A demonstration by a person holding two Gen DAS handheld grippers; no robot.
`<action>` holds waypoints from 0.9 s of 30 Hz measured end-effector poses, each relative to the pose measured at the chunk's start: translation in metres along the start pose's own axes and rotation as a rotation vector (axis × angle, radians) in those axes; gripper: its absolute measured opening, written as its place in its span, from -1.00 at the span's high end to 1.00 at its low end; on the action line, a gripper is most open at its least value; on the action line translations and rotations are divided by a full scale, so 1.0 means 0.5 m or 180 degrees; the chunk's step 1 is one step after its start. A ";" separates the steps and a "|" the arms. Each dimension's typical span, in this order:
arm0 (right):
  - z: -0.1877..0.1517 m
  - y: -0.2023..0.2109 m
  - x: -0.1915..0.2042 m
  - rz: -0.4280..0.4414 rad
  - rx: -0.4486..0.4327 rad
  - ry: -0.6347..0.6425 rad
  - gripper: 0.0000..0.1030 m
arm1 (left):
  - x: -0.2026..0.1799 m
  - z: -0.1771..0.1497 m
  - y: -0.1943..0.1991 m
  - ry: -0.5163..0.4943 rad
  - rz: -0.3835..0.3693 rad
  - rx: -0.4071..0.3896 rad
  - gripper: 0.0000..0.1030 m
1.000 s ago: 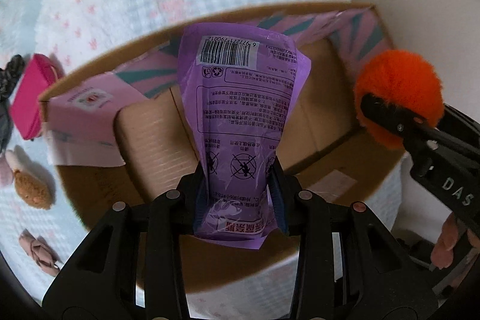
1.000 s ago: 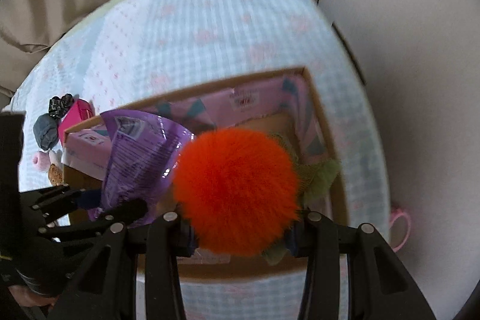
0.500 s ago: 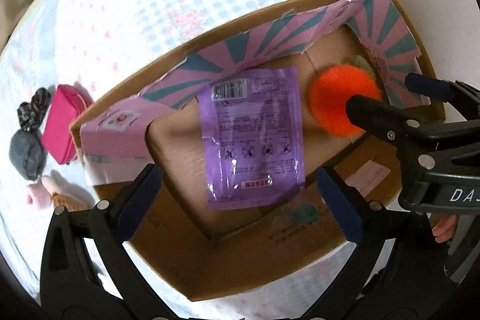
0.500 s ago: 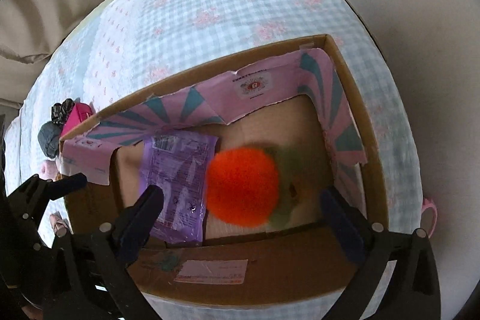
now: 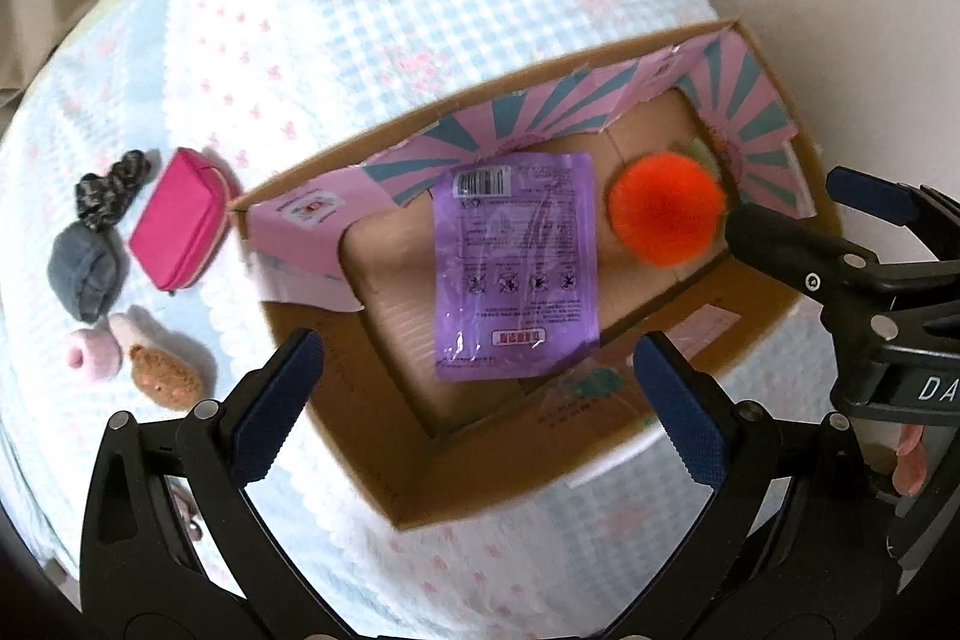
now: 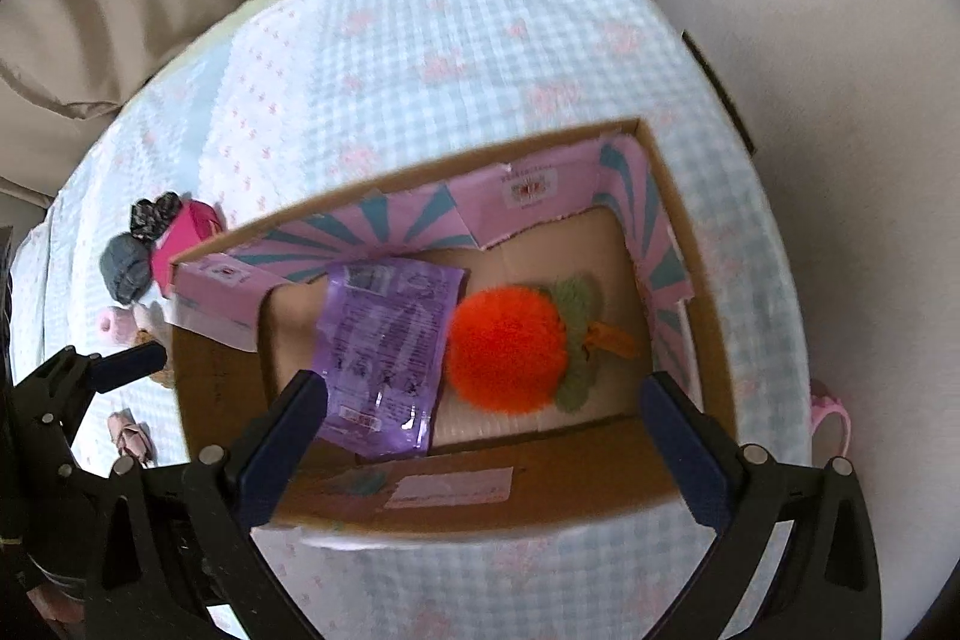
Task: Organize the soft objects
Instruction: 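Open both tools to drop the bag and pompom into the box, lift away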
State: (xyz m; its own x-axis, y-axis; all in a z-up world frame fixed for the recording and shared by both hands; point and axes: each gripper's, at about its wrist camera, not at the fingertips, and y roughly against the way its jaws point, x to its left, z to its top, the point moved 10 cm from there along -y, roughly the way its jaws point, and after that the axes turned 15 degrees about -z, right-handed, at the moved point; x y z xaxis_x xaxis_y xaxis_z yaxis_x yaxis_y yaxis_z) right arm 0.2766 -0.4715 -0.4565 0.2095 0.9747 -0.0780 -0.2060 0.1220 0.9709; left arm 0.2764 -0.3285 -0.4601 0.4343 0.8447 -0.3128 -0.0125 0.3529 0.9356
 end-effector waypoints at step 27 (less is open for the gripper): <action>-0.095 0.531 0.062 -0.0168 -0.1345 0.0304 -1.00 | -0.003 -0.225 0.542 0.0432 0.0349 -0.1516 -0.99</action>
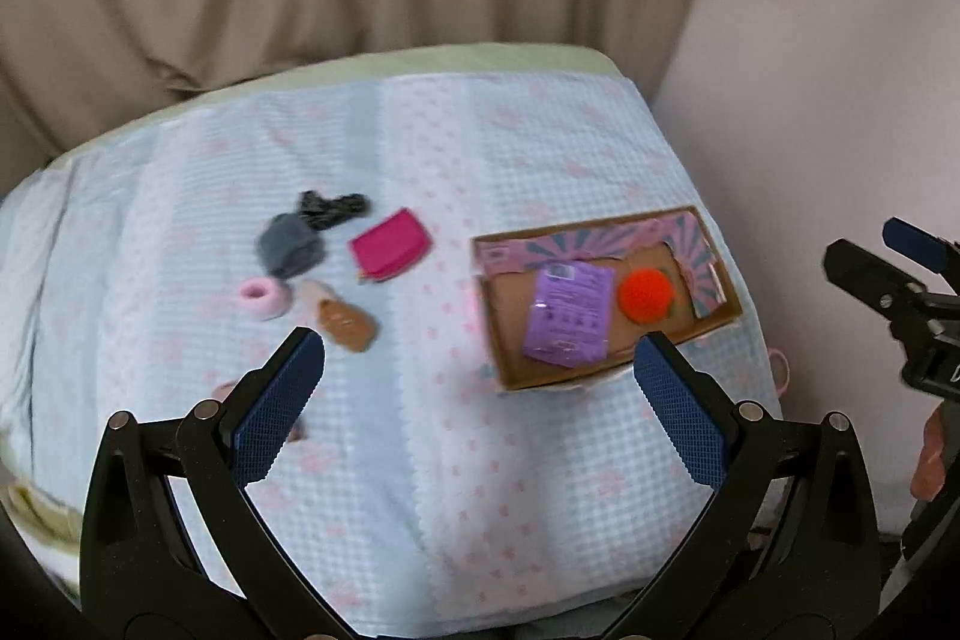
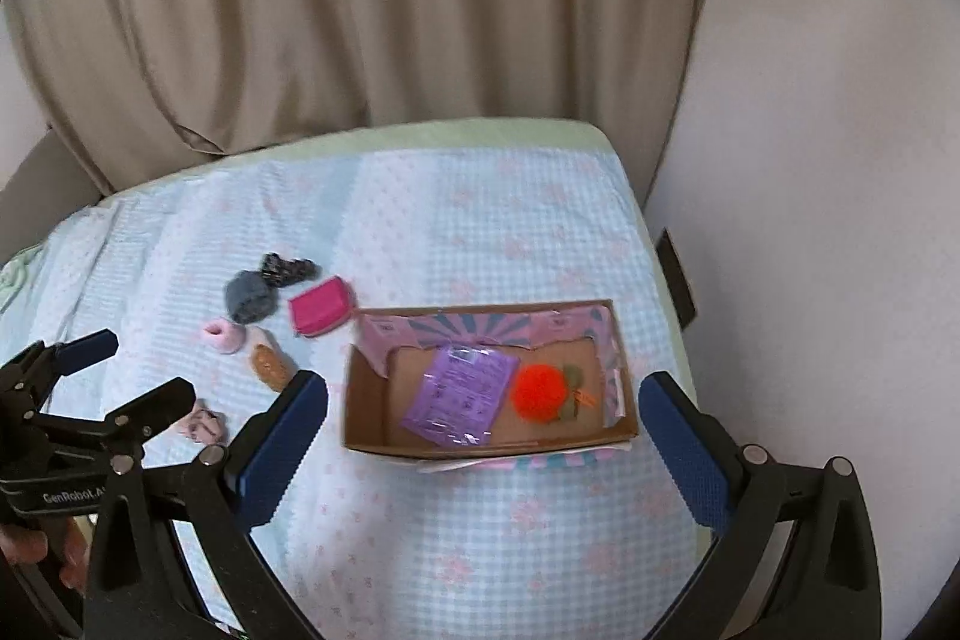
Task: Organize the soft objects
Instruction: 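Open both tools to drop the bag and pompom into the box, lift away, then grasp the pink cloth with the left tool while the right tool grasps the brown bear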
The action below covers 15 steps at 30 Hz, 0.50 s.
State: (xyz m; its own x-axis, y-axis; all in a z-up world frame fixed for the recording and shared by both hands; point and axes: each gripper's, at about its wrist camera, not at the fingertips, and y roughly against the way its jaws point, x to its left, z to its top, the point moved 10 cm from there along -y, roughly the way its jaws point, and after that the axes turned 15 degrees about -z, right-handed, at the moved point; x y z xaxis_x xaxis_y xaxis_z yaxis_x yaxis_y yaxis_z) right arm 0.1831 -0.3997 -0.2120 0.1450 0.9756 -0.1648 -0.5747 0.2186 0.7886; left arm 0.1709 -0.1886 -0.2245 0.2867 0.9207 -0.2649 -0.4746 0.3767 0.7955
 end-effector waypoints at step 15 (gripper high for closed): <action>0.007 0.107 0.237 0.0609 -0.0350 0.0218 -1.00 | 0.282 -0.150 0.218 0.0651 0.0502 -0.0386 -0.99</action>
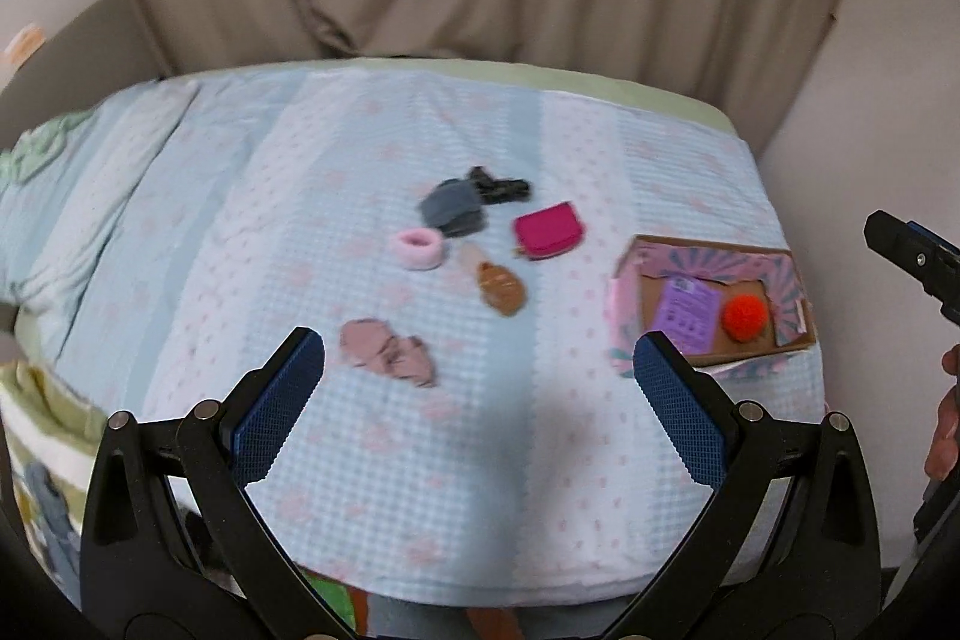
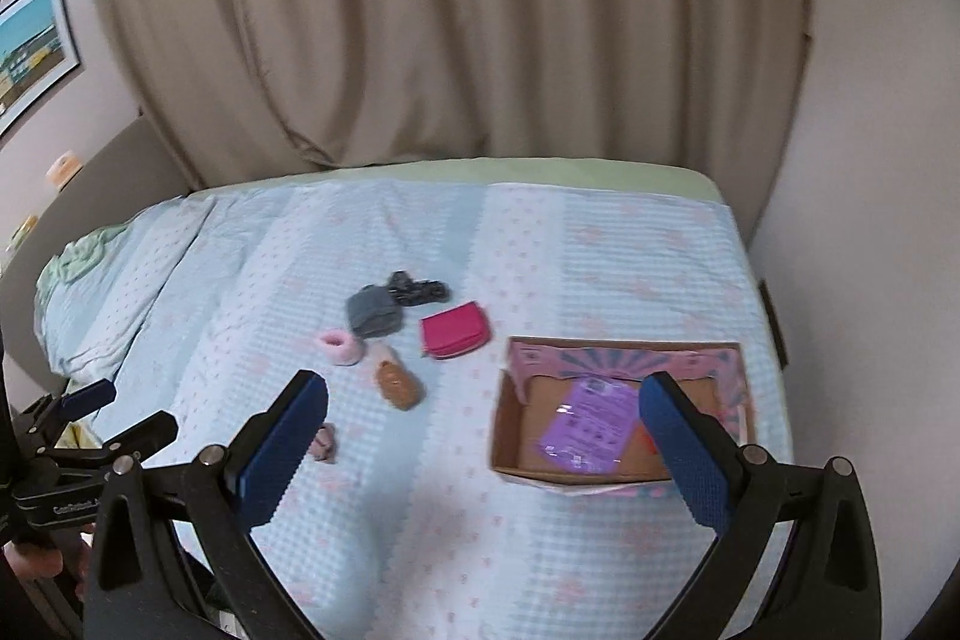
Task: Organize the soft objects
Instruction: 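Grasp the pink cloth with the left tool while the right tool grasps the brown bear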
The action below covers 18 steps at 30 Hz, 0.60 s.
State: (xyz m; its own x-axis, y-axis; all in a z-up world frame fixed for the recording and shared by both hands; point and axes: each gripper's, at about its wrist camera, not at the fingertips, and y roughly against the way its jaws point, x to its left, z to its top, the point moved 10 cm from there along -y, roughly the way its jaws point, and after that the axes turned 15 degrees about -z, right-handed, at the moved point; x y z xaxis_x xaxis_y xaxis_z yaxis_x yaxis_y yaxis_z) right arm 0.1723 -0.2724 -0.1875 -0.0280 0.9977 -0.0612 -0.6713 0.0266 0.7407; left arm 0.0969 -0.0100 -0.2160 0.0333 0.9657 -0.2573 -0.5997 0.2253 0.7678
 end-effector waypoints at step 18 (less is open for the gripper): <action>-0.050 -0.186 0.292 -0.0054 0.0323 0.0055 -1.00 | 0.306 -0.072 -0.191 -0.0242 -0.0442 0.0464 -0.99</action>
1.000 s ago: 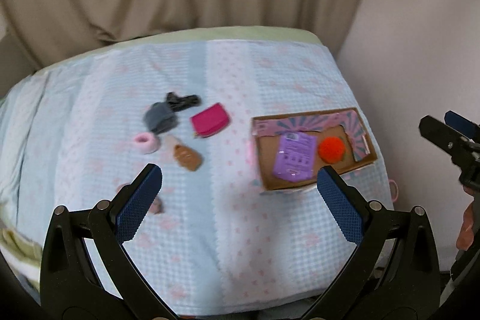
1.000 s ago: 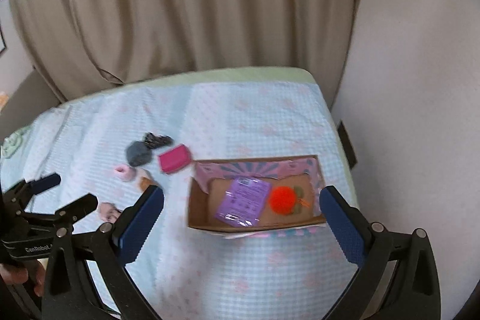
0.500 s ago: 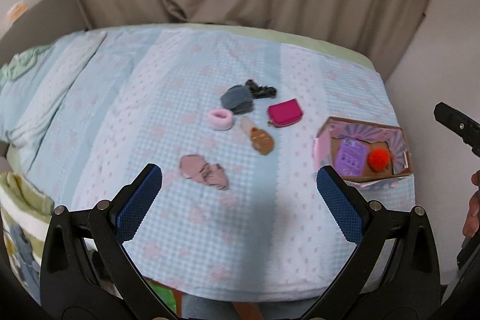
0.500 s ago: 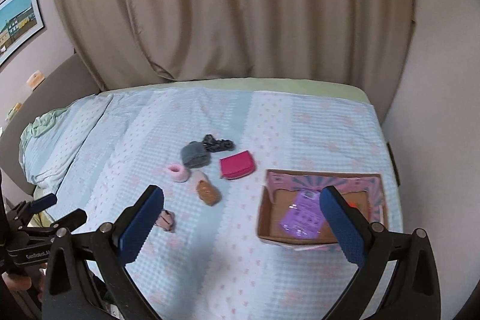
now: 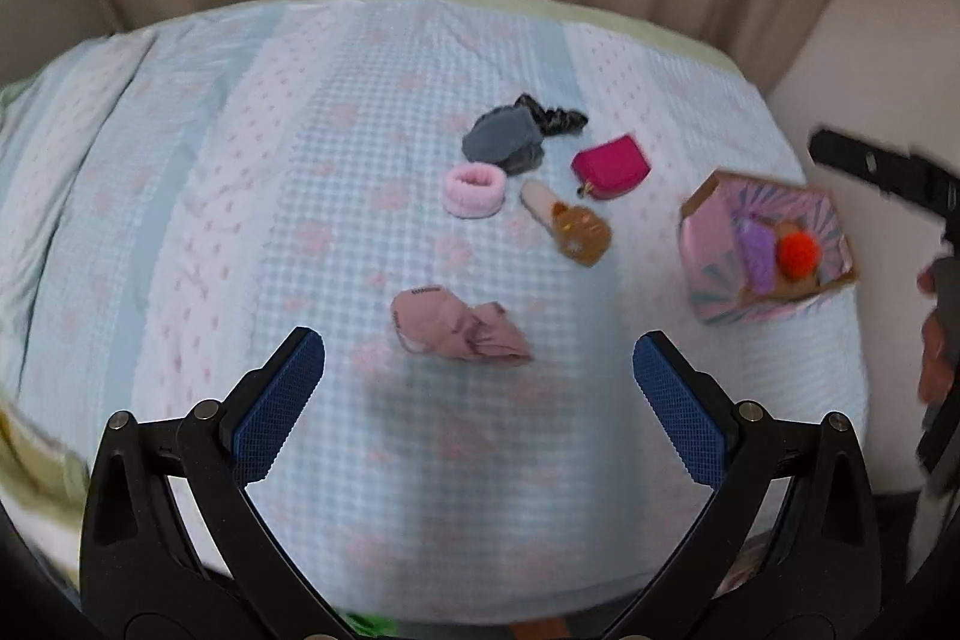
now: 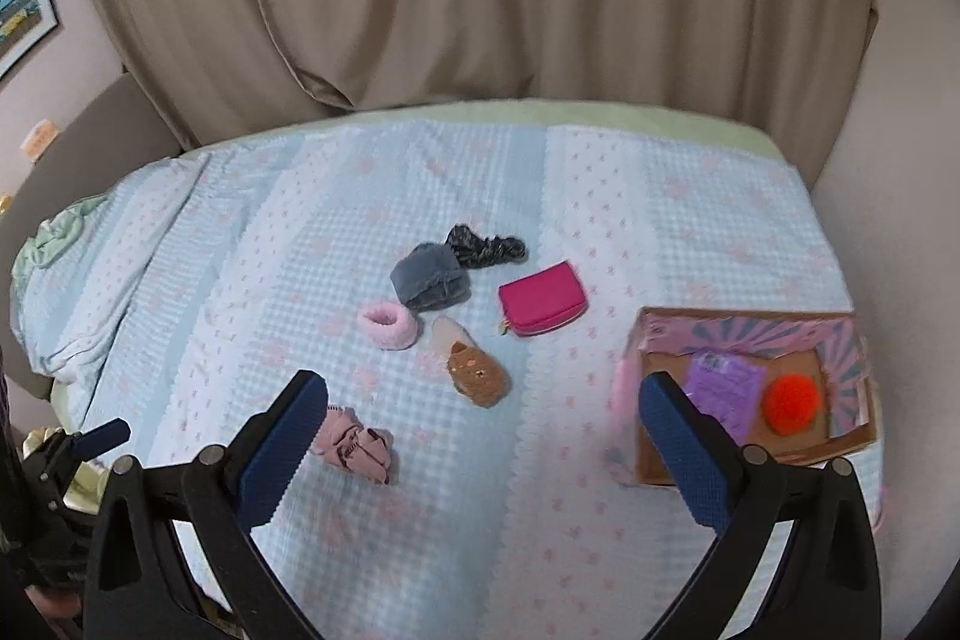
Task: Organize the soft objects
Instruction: 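Grasp the pink cloth with the left tool while the right tool grasps the brown bear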
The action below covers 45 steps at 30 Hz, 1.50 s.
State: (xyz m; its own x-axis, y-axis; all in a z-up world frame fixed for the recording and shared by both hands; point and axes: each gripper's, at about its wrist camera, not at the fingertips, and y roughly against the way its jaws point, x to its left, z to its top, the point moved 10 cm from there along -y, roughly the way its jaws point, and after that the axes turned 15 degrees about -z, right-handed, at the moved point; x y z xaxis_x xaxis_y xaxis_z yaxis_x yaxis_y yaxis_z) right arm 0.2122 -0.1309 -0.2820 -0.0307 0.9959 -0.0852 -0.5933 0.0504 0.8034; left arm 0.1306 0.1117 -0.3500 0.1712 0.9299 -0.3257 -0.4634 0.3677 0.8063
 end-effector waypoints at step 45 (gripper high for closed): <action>-0.157 -0.622 0.166 -0.0360 0.0626 0.0798 0.21 | 0.135 -0.076 -0.478 -0.0408 -0.0320 0.0427 0.28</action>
State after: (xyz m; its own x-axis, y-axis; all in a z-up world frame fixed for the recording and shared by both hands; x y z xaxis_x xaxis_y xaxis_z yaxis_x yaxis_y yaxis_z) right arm 0.3308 -0.0696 -0.5852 -0.1849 0.9349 -0.3028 -0.4383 0.1974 0.8769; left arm 0.2196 0.0862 -0.5835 0.3240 0.8793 -0.3491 -0.3199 0.4491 0.8343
